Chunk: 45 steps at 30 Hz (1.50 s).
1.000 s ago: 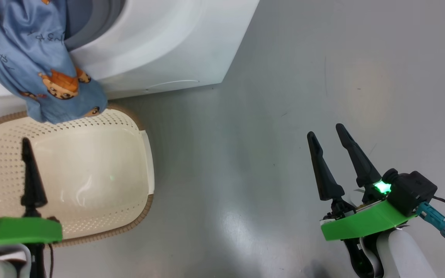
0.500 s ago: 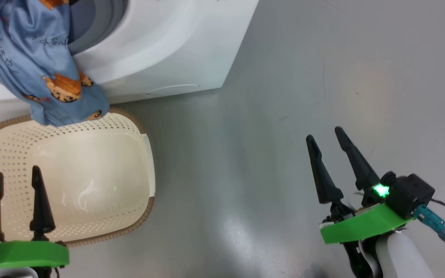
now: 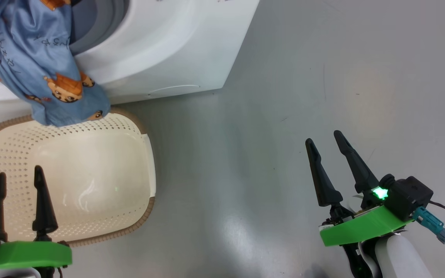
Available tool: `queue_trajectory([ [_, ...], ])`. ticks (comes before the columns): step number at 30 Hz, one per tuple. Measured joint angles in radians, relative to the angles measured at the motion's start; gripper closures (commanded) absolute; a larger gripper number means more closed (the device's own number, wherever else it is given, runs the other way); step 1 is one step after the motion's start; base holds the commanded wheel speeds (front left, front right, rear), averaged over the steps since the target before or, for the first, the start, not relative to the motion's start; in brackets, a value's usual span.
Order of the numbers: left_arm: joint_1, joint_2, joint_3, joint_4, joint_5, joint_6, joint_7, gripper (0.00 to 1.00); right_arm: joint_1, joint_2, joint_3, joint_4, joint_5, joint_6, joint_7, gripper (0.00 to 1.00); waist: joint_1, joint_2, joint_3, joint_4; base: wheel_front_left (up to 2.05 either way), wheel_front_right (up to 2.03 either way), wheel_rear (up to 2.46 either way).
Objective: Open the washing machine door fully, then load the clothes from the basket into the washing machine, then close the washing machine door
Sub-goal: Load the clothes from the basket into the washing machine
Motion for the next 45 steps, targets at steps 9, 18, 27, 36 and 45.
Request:
queue_trajectory([
  [9,-0.007,-0.007,-0.001,0.008,0.008,-0.001,0.000,0.00,0.000,0.000,0.000,0.000,0.000,0.000,0.000,0.00,0.0000,0.0001,0.006,-0.002,0.00,0.00,0.00],
  [18,-0.090,-0.015,-0.019,0.065,0.007,-0.018,0.000,0.00,-0.002,0.000,0.004,0.001,0.000,0.000,0.000,0.00,0.0000,0.0000,0.017,-0.012,0.00,0.00,0.00],
  [27,-0.223,-0.024,-0.049,0.183,-0.002,-0.062,0.017,0.00,-0.006,0.001,0.027,0.001,0.000,0.000,0.000,0.00,0.0000,0.0000,0.039,-0.030,0.00,0.00,0.00],
  [36,-0.353,-0.032,-0.055,0.329,-0.029,-0.106,0.018,0.00,-0.024,0.000,0.029,0.001,0.001,0.000,0.000,0.00,0.0000,0.0000,0.076,-0.057,0.00,0.00,0.00],
  [45,-0.449,-0.058,-0.058,0.444,-0.055,-0.141,0.016,0.00,-0.026,0.000,0.027,-0.007,0.001,0.000,0.000,0.00,0.0000,0.0000,0.121,-0.067,0.00,0.00,0.00],
])
